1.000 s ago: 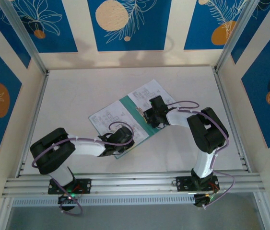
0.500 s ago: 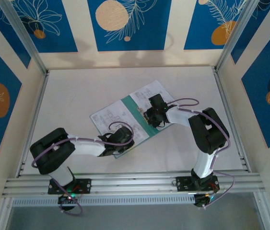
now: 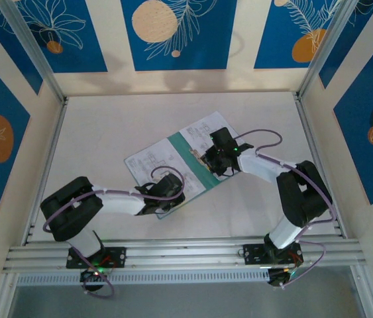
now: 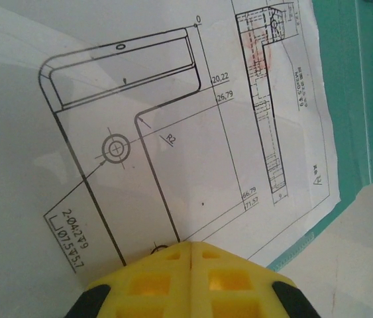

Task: Put the files into the folder

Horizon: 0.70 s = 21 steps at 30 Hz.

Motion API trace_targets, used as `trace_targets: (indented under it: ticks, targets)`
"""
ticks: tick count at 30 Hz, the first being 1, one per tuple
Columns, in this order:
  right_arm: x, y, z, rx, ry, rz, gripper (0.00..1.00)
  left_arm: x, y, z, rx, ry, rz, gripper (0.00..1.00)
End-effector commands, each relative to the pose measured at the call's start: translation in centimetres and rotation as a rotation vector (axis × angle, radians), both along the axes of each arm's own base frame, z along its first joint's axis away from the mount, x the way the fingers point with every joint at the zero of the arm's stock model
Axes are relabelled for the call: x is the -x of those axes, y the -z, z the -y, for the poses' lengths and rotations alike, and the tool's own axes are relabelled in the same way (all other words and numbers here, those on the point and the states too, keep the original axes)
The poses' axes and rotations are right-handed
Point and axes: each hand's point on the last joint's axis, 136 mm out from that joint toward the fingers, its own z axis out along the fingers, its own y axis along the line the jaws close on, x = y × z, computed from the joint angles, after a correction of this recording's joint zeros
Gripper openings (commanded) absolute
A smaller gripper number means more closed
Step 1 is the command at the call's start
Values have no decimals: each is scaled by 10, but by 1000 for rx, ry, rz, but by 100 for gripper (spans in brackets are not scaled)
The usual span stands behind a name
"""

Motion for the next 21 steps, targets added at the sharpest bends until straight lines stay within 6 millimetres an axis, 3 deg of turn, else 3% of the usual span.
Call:
trace_targets:
  ticks: [1,4,13,21]
  targets:
    - [8,22,3,8,-57,-21,16,39,54,-67,-300,30,-181,0]
    - [15,40,8,28,-73,-66,7,39,51,-72,-329,47,-179,0]
    - [38,71,15,61,-94,-153,5,33,42,-91,-410,74,-161,0]
    - [97,94,21,119,-44,-276,4,15,38,-106,-439,71,-159,0]
